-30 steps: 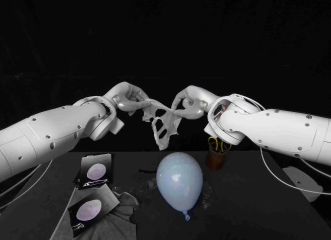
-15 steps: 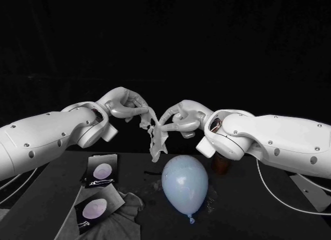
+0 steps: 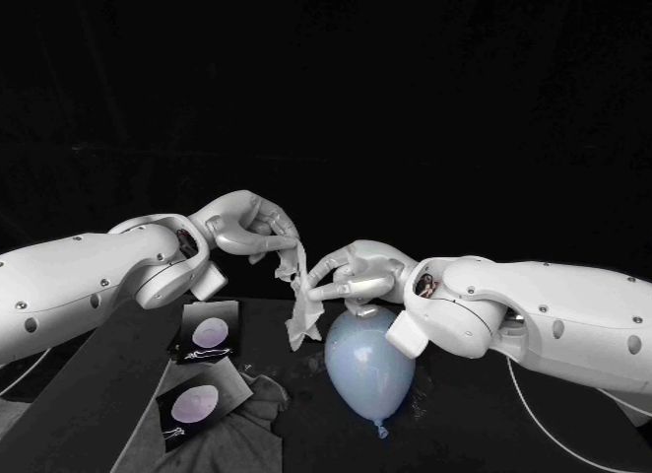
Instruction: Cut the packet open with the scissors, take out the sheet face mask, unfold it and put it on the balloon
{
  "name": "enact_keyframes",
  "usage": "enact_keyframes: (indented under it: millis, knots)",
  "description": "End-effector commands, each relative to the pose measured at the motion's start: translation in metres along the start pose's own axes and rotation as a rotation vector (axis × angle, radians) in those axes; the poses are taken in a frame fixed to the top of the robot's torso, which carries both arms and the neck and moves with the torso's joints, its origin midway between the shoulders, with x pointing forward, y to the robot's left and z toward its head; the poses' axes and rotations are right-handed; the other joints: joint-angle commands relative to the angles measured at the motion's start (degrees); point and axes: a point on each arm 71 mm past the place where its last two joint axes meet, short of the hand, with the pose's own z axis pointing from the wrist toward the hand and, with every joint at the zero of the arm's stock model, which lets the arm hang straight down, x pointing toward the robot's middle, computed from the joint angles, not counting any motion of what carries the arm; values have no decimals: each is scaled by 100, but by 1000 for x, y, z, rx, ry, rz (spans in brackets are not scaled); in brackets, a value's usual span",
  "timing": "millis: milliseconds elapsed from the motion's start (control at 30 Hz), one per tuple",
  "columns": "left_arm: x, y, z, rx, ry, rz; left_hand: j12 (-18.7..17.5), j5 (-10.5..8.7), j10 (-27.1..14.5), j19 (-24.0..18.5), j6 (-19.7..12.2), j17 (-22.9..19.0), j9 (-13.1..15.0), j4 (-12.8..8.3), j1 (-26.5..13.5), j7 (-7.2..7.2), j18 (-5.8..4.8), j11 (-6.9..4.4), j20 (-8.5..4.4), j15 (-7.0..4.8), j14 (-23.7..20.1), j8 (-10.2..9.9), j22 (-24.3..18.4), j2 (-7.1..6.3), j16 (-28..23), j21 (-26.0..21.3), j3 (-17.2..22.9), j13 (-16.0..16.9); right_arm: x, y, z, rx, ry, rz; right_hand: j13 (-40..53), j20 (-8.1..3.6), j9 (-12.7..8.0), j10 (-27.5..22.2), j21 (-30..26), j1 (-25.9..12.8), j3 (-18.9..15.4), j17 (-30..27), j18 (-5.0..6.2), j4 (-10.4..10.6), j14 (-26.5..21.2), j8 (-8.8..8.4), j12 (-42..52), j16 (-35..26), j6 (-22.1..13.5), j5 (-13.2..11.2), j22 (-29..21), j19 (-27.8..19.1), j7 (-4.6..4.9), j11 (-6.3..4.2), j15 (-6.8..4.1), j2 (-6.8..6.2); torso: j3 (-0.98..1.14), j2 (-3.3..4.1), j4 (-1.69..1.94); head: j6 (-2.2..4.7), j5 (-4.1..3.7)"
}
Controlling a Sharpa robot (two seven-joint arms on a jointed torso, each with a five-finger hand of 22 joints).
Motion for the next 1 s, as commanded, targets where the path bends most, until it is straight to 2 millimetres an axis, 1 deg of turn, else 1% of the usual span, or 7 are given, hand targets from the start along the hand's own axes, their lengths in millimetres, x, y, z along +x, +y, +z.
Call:
enact_keyframes:
  millis: [33,167,333,400,500,667,1000]
  knots:
    - [9,2,-2,-12,54,-14,-22,17,53,-33,51,-5,-3,-38,44,0,111,-2,-9,7,-43,-9,-6,-10,-6,-32,4,1,12,-3,-6,1,57,75,726,6,5,-4,-21,-16,35,1505,-17,14,588,19,-22,20,-14,28,378,-30,8,22,-19,27,5,-14,-15,1,13]
    - [21,10,-3,-30,77,-29,-22,17,53,-34,51,-5,-3,-38,44,0,111,-2,-9,7,-44,-10,-7,-10,-7,-33,3,1,23,-9,-16,12,69,108,725,6,6,-5,-19,-17,36,1505,-17,14,588,20,-23,20,-19,28,380,-28,10,23,-18,31,7,-15,-25,-23,-22]
    - [39,23,1,-60,76,-39,-29,16,65,-232,83,-25,-11,-29,36,-1,153,0,-3,12,-77,-44,-243,-12,-18,-162,-8,-2,30,-22,-32,29,52,148,728,7,7,-3,-32,-18,36,1505,-14,14,588,21,-21,20,-21,28,372,-35,11,24,-18,32,11,-15,-30,-127,-69]
    - [44,27,3,-71,66,-37,-30,16,67,-225,86,12,-12,-28,36,-1,149,0,-2,13,-63,-49,-221,-10,-15,-153,-8,-2,29,-27,-37,35,38,159,728,7,7,-3,-32,-18,36,1505,-14,14,588,21,-21,20,-21,28,372,-35,11,24,-18,32,10,-11,-34,-145,-82]
    - [52,31,11,-82,55,-32,-30,16,67,-225,87,12,-13,-28,37,-2,148,0,-2,13,-63,-51,-217,-9,-14,-151,-8,-2,24,-39,-48,56,8,181,739,7,9,5,-36,-18,37,1504,-14,13,588,23,-11,20,-23,28,369,-37,11,25,-17,34,9,4,-26,-224,-148]
    - [62,32,25,-86,69,-11,-31,16,69,-179,90,85,-14,-29,39,-3,133,-1,-2,13,-32,-56,-137,-7,-7,-112,-6,-2,20,-56,-62,97,-12,209,739,8,10,5,-45,-17,37,1496,-12,12,586,25,-11,18,-24,29,364,-41,12,25,-16,35,19,11,-37,-352,-174]
    - [81,35,50,-111,55,71,-36,16,71,-199,96,181,-18,-24,36,-3,132,1,1,14,13,-73,-138,-4,12,-114,-7,-5,7,-83,-83,164,-72,205,740,8,11,6,-55,-16,39,1497,-9,9,586,27,-11,18,-25,29,358,-47,12,25,-16,37,36,7,-50,-469,-230]
